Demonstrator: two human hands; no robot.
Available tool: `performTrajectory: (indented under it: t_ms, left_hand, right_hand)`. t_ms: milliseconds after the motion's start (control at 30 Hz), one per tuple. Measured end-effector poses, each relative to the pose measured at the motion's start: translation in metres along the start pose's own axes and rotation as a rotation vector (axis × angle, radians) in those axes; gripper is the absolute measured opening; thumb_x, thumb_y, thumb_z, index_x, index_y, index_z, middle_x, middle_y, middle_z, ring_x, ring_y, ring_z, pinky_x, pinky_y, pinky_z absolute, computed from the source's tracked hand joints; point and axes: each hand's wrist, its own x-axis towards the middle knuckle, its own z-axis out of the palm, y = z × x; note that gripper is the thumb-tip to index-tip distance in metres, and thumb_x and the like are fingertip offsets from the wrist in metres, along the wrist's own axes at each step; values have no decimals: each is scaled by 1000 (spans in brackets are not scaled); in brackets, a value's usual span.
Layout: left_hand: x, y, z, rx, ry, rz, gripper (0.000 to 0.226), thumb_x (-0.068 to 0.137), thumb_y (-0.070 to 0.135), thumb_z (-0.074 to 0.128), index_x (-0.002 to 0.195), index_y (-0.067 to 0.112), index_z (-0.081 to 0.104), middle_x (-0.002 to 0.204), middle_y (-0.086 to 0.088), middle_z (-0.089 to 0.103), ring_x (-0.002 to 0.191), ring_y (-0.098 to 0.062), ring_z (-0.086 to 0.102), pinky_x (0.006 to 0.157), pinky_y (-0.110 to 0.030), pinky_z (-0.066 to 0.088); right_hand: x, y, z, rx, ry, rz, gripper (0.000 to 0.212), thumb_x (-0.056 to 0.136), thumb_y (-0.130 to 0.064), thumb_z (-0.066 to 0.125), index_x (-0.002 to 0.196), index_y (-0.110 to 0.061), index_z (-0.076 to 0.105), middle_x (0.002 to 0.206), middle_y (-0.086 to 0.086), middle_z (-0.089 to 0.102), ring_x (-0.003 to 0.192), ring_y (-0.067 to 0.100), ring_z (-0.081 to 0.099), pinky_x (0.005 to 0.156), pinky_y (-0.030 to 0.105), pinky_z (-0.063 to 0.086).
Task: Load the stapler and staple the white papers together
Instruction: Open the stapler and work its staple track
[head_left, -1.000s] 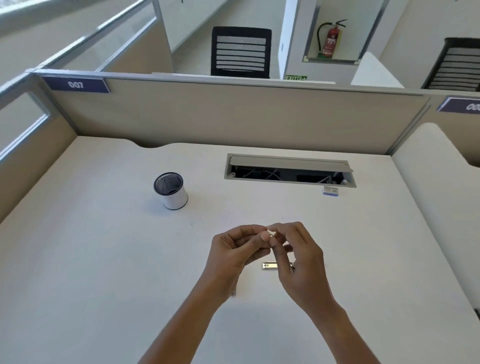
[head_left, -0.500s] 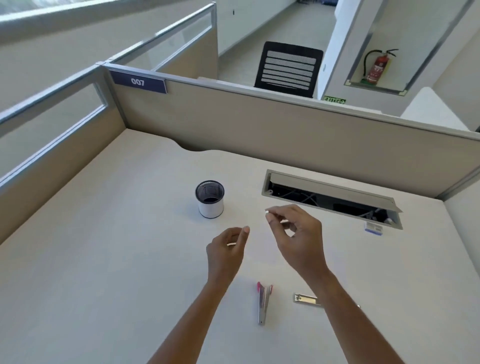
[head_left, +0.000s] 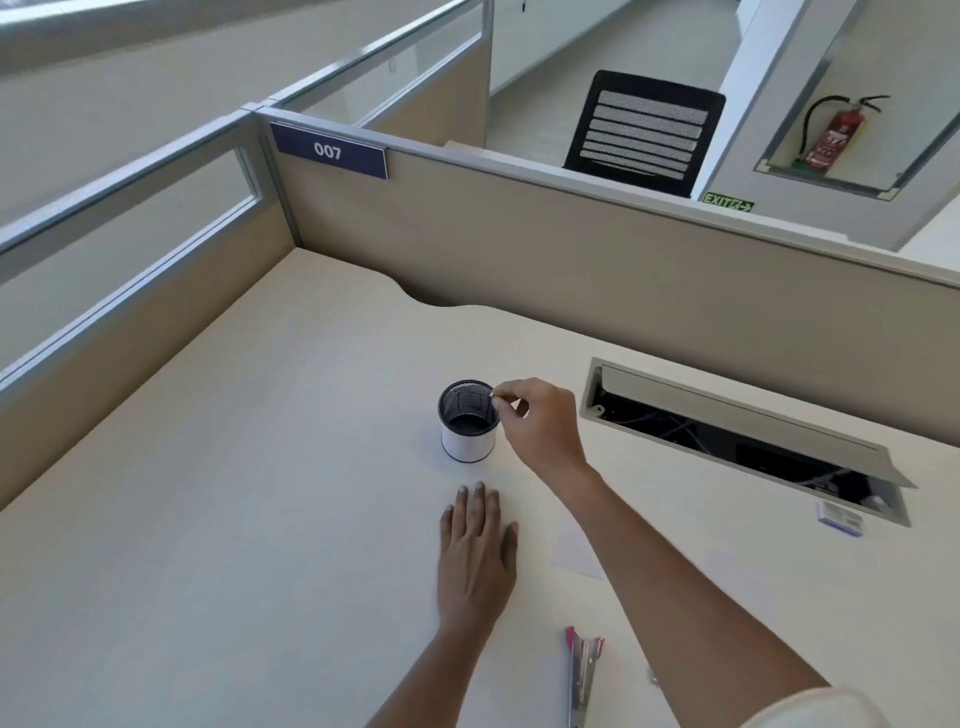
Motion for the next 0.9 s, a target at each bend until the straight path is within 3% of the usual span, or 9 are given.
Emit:
performTrajectory:
  t_ms: [233, 367, 500, 600, 700, 800, 900]
  left_hand:
    - [3, 1, 2, 3, -12, -7, 56, 103, 41, 34, 148, 10, 51, 155, -7, 49, 146, -27, 43, 119, -39, 17]
    - [2, 0, 2, 12, -2, -10, 59, 103, 44, 33, 150, 10, 48, 157, -7, 47, 149, -27, 39, 120, -39, 15]
    - [2, 2, -1, -93, 28, -17, 65, 101, 48, 29, 147, 7, 51, 155, -9, 49, 149, -30, 38, 123, -41, 22]
    - [2, 15, -13, -282, 106, -50, 54, 102, 40, 45, 139, 3, 58, 141, -14, 62, 137, -35, 50, 114, -45, 42]
    - [4, 37, -28, -361, 202, 27, 34, 99, 21, 64, 127, 3, 67, 119, -14, 72, 118, -35, 59, 100, -40, 50]
    - [-3, 79, -38, -430, 217, 201, 18, 97, 14, 67, 112, 9, 74, 99, -9, 76, 99, -32, 65, 84, -32, 49]
    - [-14, 116, -44, -504, 142, 340, 15, 97, 19, 65, 106, 14, 76, 98, 0, 78, 93, -24, 66, 77, -35, 57]
  right_hand:
    - [13, 13, 18, -12, -34, 53, 14, 89, -10, 68, 96, -12, 81, 89, 5, 78, 64, 12, 53, 77, 32, 53]
    - [1, 15, -3, 107, 38, 107, 9, 89, -12, 72, 90, -14, 81, 85, -8, 76, 60, 0, 55, 70, 20, 49]
    - [-35, 33, -53, 181, 115, 184, 7, 90, -15, 73, 90, -16, 80, 89, -12, 76, 71, 3, 65, 66, 10, 48]
    - [-76, 55, -100, 168, 183, 257, 7, 90, -15, 73, 90, -17, 80, 89, -12, 77, 76, 6, 67, 64, 9, 48]
    - [-117, 79, -140, 117, 226, 316, 6, 90, -16, 74, 90, -17, 80, 90, -13, 77, 75, 6, 67, 64, 10, 49]
    - [-165, 104, -181, 52, 288, 387, 6, 90, -16, 74, 91, -16, 80, 91, -12, 77, 76, 6, 68, 67, 10, 50]
    - [-203, 125, -205, 40, 333, 461, 6, 90, -15, 73, 90, -18, 79, 90, -13, 77, 76, 7, 68, 70, 11, 50]
